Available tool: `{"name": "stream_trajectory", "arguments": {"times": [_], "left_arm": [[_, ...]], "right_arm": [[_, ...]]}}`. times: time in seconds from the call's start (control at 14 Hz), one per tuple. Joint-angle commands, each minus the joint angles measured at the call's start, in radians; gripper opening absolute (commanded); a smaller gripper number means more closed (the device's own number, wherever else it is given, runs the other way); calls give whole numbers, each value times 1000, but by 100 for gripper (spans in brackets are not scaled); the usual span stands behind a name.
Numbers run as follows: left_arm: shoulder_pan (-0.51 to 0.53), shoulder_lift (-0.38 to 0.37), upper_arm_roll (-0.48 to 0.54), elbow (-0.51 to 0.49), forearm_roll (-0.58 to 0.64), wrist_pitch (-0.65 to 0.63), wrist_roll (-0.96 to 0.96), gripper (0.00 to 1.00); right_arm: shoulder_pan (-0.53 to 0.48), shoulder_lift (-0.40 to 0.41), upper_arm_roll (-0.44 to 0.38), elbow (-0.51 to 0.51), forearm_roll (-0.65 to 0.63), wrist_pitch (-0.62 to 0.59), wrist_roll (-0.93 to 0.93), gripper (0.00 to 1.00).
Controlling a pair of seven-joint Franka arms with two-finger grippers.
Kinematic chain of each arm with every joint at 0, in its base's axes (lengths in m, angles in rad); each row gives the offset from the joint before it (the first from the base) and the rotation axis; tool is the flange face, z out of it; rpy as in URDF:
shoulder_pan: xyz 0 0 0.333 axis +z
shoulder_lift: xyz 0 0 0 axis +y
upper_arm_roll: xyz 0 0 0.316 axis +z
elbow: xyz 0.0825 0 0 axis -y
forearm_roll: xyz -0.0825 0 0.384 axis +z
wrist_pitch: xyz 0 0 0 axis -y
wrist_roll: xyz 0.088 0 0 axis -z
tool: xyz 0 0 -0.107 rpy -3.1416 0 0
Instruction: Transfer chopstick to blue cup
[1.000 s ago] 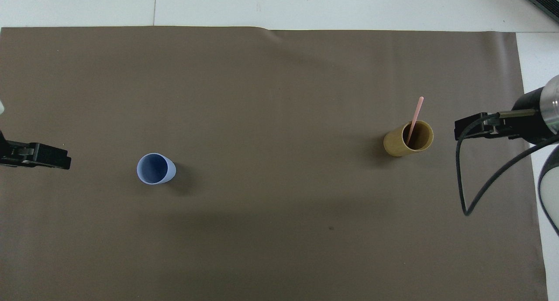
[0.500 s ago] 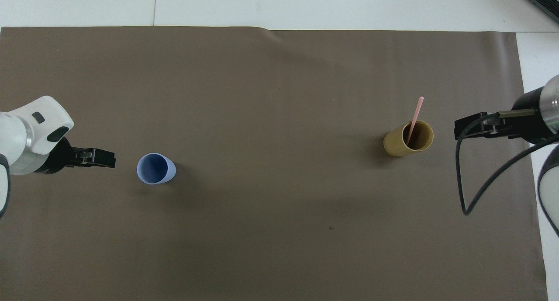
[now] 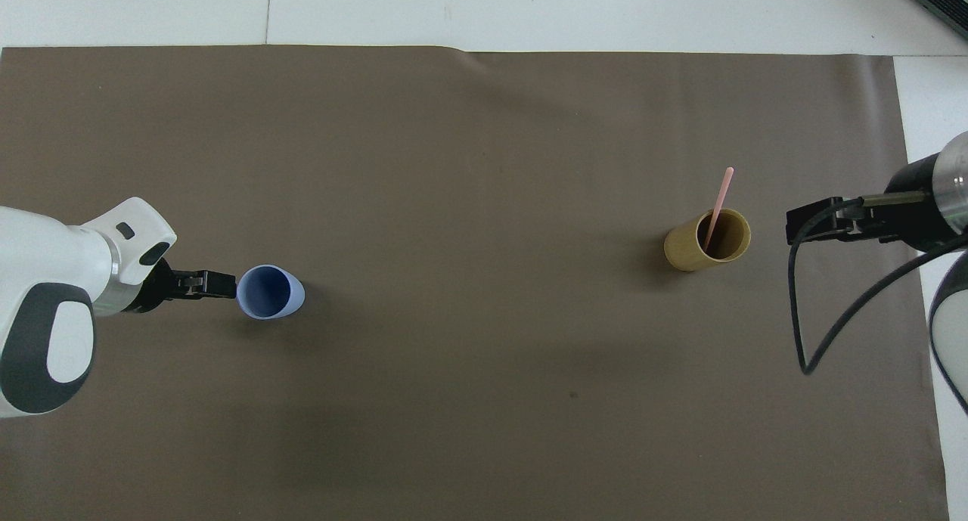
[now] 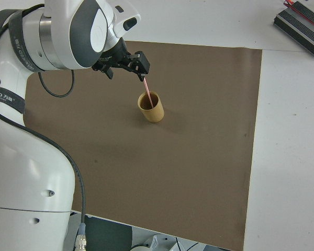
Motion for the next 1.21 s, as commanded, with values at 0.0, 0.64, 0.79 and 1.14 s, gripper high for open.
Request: {"name": "stream_trajectory", "arguments": {"times": [0.0,0.64,0.79,1.14], "left_arm": [[-5,10,-3,-30,-44,65,-16,100],[-66,64,-3,-59,-61,149,-121,69],[-68,62,-3,-62,-61,142,-119,21],[-68,70,-5,-45,-51,139,-102,0]], "right_arm": [[-13,-28,1,-37,26,16,-26,100],[-16,-40,1,-52,26,17,-29,100],[-18,-40,1,-52,26,20,-29,100],[-19,-40,1,-52,26,19,-28,100]]}}
